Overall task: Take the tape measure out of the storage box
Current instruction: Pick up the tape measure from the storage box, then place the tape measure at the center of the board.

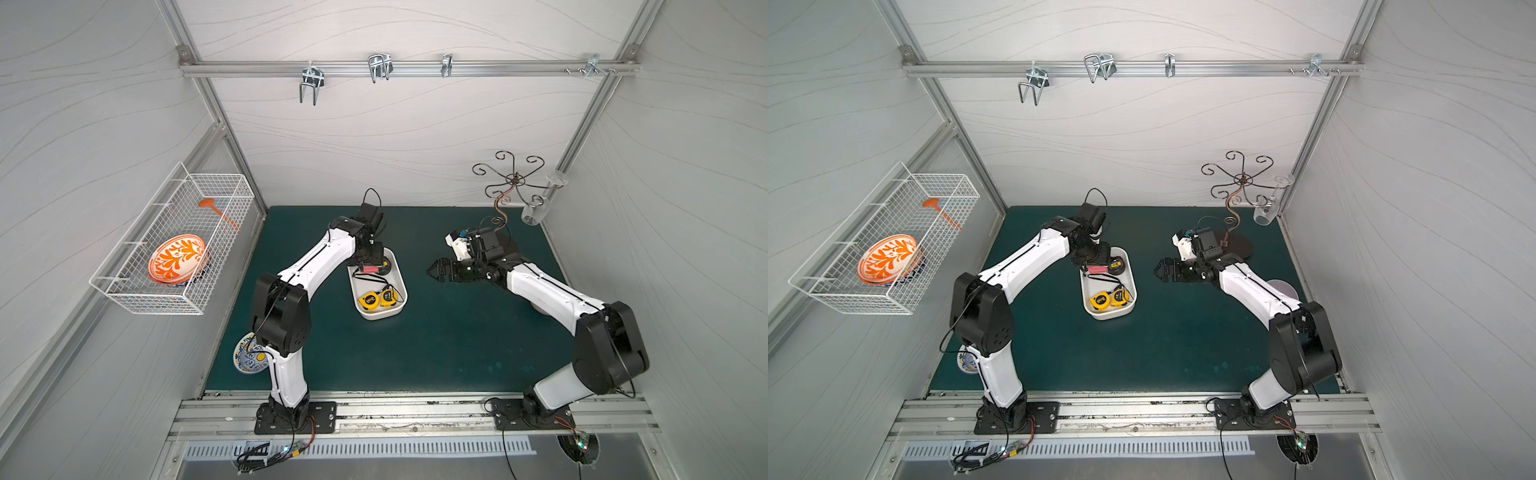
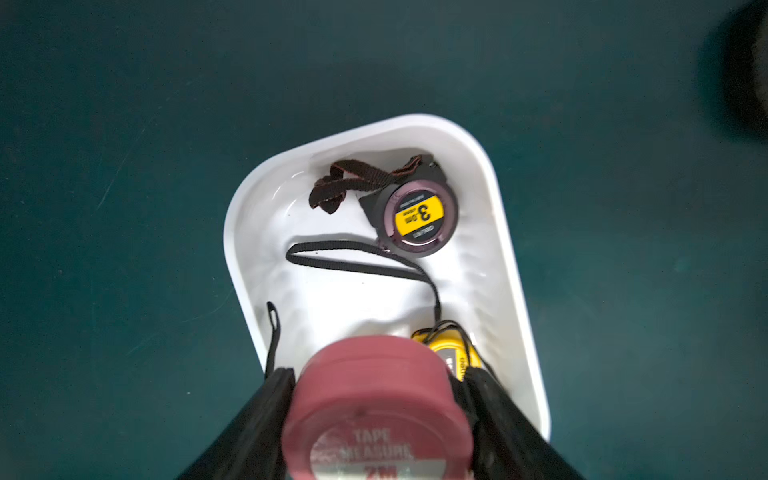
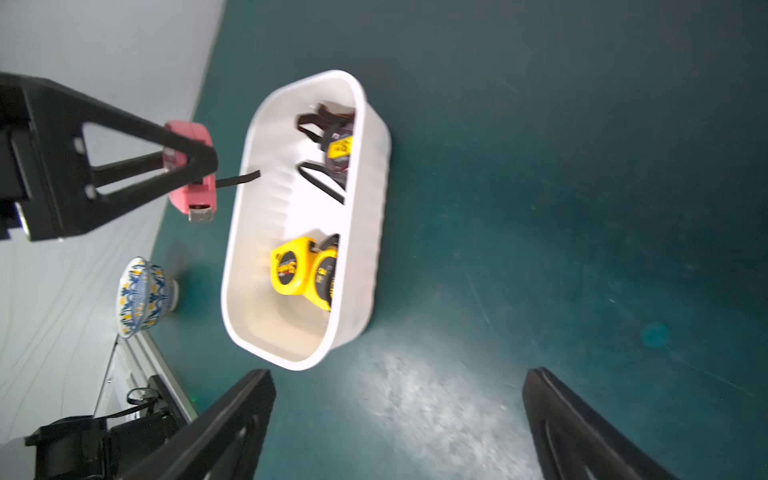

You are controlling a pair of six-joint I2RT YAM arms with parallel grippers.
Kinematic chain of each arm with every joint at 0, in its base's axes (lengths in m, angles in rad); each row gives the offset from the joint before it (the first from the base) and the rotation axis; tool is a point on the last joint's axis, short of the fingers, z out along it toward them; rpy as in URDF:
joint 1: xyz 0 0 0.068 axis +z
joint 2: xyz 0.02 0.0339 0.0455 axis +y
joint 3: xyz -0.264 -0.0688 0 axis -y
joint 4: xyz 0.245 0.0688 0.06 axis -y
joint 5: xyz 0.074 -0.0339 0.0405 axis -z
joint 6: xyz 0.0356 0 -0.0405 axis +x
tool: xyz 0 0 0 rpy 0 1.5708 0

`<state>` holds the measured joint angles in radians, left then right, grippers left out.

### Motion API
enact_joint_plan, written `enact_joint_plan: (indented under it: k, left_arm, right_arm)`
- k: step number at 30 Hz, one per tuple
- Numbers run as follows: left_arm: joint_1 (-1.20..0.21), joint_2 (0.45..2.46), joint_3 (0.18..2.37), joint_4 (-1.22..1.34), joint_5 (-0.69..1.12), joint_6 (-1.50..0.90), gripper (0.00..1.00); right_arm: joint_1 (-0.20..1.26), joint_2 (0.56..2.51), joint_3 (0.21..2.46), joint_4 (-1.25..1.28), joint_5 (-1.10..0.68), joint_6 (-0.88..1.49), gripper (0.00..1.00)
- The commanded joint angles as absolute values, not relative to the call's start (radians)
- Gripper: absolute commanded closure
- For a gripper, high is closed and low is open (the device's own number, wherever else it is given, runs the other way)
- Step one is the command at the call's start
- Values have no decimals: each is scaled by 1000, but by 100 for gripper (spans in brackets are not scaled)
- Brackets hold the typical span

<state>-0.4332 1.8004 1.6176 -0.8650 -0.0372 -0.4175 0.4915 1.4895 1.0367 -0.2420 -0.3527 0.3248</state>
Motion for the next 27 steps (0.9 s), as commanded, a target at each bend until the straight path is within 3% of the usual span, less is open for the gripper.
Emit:
enact_joint_plan:
  k: [1, 13, 27]
  left_arm:
    - [-439, 1704, 1539, -710, 59, -588, 100]
    - [-524, 1575, 1304, -283, 127, -1019, 100]
    - [-604, 1618, 1294, -177, 183, -1204, 100]
  right_arm:
    - [529, 1433, 978, -71, -363, 387, 1]
    - [641, 1325, 763, 342, -267, 520, 2]
    - [651, 1387, 773, 436, -219, 502, 19]
